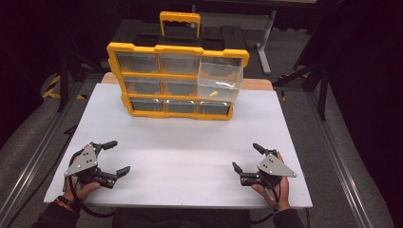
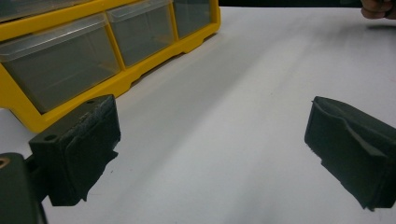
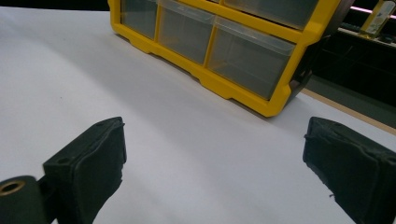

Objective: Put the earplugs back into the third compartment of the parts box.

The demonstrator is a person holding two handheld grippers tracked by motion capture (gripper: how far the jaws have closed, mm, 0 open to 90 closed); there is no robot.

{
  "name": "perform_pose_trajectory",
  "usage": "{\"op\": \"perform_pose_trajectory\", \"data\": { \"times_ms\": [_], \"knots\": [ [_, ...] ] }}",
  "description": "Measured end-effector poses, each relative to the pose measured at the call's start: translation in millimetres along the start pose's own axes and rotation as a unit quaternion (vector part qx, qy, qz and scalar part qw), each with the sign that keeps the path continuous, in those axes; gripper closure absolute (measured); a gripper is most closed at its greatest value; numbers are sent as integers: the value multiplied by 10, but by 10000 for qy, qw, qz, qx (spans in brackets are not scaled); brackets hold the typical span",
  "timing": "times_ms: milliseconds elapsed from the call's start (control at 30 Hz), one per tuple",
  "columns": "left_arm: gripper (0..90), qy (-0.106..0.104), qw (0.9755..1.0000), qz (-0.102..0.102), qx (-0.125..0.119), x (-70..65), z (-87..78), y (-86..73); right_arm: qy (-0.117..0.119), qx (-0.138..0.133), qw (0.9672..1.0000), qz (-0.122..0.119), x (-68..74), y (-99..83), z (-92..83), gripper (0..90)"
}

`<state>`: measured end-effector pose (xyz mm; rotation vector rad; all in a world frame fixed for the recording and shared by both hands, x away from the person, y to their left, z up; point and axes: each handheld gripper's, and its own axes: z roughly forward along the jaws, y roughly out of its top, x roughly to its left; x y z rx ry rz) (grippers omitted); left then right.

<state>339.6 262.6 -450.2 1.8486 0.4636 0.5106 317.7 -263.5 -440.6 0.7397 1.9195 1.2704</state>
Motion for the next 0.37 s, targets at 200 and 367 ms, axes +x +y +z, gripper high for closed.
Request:
{"op": "perform_pose_trajectory", "data": {
  "times_ms": [200, 367],
  "knots": [
    [45, -10, 10000, -21, -14, 37, 20, 0, -40, 103, 9999, -5, -27, -36, 13, 71],
    [44, 41, 10000, -32, 9, 20, 34, 6, -161, 50, 9998, 66, -27, -29, -13, 85]
  ]
}}
